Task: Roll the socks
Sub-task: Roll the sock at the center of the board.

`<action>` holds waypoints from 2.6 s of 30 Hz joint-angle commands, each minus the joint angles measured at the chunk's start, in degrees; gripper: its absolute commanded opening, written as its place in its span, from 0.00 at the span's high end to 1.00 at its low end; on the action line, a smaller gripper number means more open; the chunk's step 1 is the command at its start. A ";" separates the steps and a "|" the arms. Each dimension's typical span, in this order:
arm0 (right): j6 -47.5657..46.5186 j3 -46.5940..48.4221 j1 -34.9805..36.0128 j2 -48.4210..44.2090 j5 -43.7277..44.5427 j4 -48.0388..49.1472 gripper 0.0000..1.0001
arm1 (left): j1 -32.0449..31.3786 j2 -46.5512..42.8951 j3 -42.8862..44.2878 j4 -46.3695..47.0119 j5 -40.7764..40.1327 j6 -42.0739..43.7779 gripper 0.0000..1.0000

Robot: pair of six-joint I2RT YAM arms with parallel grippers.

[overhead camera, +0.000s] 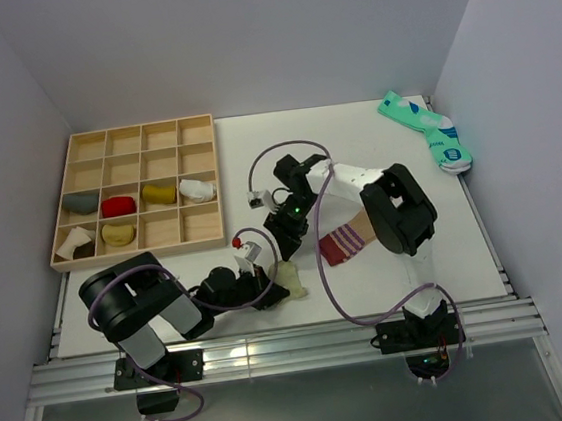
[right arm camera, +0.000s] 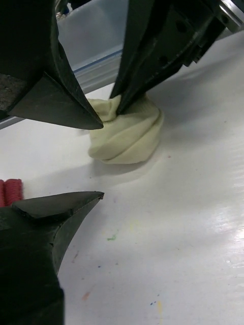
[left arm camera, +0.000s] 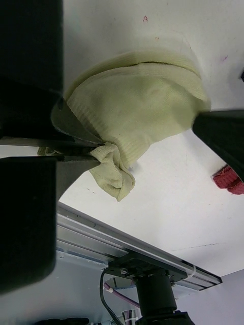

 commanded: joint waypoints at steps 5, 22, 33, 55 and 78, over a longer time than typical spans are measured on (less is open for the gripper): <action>2.84 0.67 2.08 2.67 2.73 3.32 0.40 | -0.44 0.59 0.98 -0.97 1.78 0.74 1.00; 5.12 -3.98 1.30 -0.92 8.79 7.09 0.83 | -0.44 -2.92 3.27 -10.37 2.49 -2.85 1.00; 6.79 -6.45 0.06 -5.24 13.71 12.98 0.83 | -0.44 -4.77 6.61 -20.22 6.62 -8.74 1.00; -3.21 -15.39 -13.31 -25.79 8.44 10.17 0.66 | 11.07 6.72 14.50 -26.55 25.24 -21.22 1.00; -17.29 -43.27 13.94 -50.68 18.45 26.16 0.49 | 13.89 11.40 26.39 -44.57 31.76 -22.11 1.00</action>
